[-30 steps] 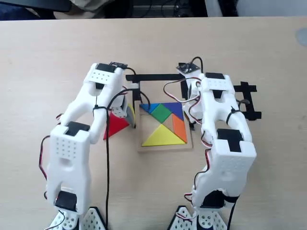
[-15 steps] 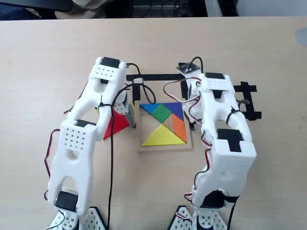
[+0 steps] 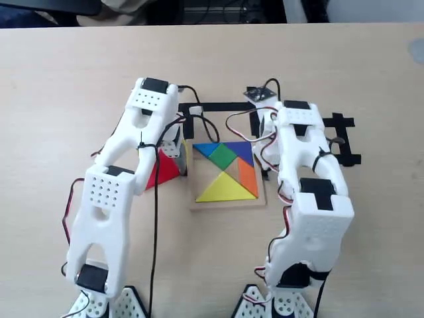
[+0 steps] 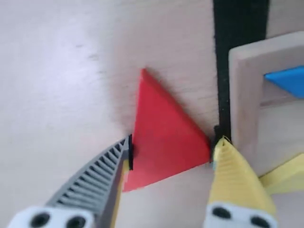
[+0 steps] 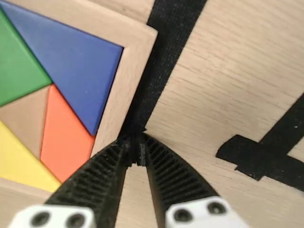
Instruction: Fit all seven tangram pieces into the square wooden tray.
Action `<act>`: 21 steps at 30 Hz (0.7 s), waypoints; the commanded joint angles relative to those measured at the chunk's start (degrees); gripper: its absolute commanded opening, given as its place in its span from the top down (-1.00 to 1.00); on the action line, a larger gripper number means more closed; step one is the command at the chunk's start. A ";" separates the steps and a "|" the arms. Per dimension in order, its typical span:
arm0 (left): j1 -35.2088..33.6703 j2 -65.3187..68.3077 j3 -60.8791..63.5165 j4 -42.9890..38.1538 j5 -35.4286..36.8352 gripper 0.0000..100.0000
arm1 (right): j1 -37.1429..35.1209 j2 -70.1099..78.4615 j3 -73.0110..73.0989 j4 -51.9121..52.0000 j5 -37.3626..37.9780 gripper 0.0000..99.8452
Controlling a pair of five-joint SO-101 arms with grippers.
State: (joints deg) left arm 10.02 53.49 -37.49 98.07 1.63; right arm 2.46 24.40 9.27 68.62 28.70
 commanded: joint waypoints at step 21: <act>0.84 -12.40 17.27 -4.13 -5.71 0.36 | -1.67 -0.13 1.10 0.88 0.70 0.98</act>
State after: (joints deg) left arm 10.46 44.88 -24.92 97.63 -2.86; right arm 2.46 24.40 9.27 68.62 28.70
